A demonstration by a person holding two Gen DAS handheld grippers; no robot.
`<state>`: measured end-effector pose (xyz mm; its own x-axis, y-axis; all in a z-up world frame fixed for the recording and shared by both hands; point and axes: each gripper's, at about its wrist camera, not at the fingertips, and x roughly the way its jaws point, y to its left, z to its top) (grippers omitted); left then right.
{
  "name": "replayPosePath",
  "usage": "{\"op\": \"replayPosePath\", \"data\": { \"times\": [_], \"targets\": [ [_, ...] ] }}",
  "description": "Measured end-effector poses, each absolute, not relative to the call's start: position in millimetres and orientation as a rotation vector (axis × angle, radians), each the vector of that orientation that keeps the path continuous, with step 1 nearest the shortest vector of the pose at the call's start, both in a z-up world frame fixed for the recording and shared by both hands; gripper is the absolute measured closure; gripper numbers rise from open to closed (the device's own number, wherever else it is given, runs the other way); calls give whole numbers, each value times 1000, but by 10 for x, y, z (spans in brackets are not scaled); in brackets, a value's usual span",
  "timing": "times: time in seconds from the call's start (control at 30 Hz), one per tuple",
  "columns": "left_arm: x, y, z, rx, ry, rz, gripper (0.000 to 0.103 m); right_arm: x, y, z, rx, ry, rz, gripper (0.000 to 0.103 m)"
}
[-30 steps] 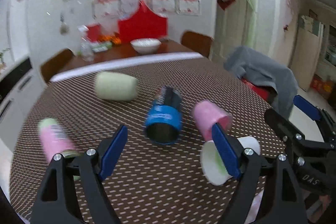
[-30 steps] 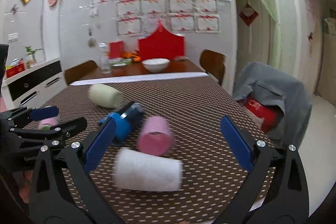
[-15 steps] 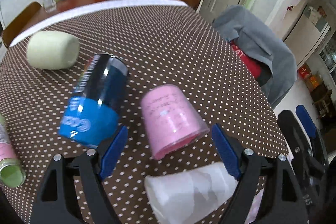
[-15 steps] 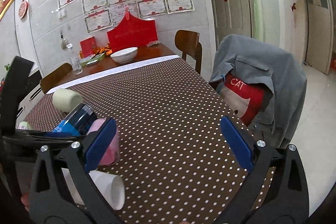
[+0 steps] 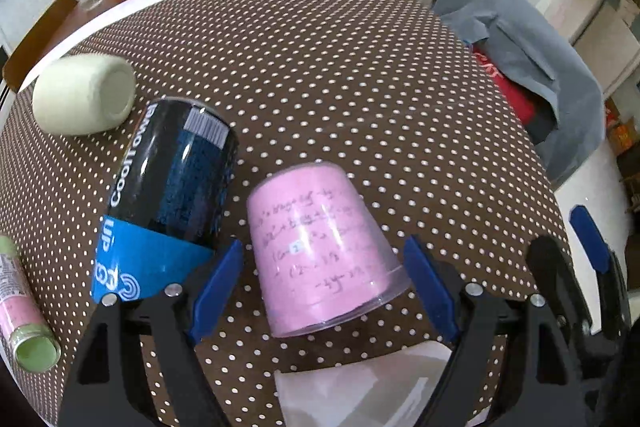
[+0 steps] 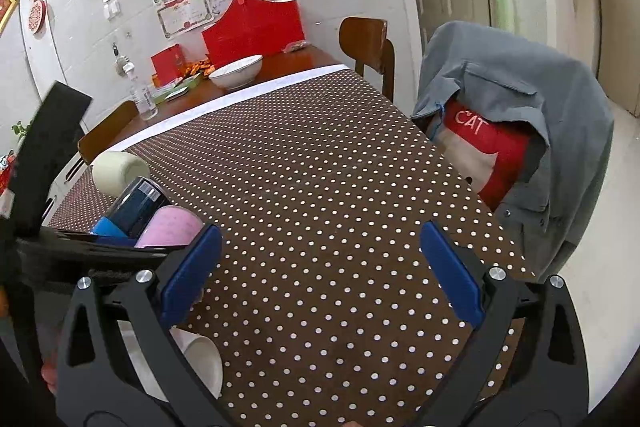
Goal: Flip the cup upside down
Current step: 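Close the left gripper around the pink cup's body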
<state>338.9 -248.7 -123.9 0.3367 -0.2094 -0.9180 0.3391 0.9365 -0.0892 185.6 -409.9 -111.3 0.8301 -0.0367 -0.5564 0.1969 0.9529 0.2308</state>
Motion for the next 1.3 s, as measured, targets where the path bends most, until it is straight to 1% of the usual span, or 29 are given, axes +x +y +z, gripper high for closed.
{"op": "replayPosePath", "data": {
  "times": [0.23,0.5,0.73,0.77,0.8,0.83,1.1,1.3],
  "targets": [
    [3411,-2467,-1233,110,1167,-371,22,1854,-4074,-1139,281,589,-108,6],
    [3390,-2506,-1343,184,1263,-380,22,1829,-4017,-1092,273,583,-96,6],
    [3471,-2449,-1291,151,1238,-360,23,1838,-4012,-1107,271,587,-89,6],
    [3468,-2452,-1283,151,1233,-365,25,1840,-4010,-1107,271,589,-87,6],
    [3462,-2461,-1273,156,1227,-369,33,1843,-4008,-1110,270,592,-87,6],
    [3457,-2465,-1270,163,1222,-370,35,1844,-4004,-1112,269,593,-86,6],
    [3347,-2454,-1266,155,1196,-412,36,1838,-3963,-1092,264,593,-82,6],
    [3189,-2364,-962,126,1096,-451,36,1759,-3898,-968,259,558,-86,6]
  ]
}}
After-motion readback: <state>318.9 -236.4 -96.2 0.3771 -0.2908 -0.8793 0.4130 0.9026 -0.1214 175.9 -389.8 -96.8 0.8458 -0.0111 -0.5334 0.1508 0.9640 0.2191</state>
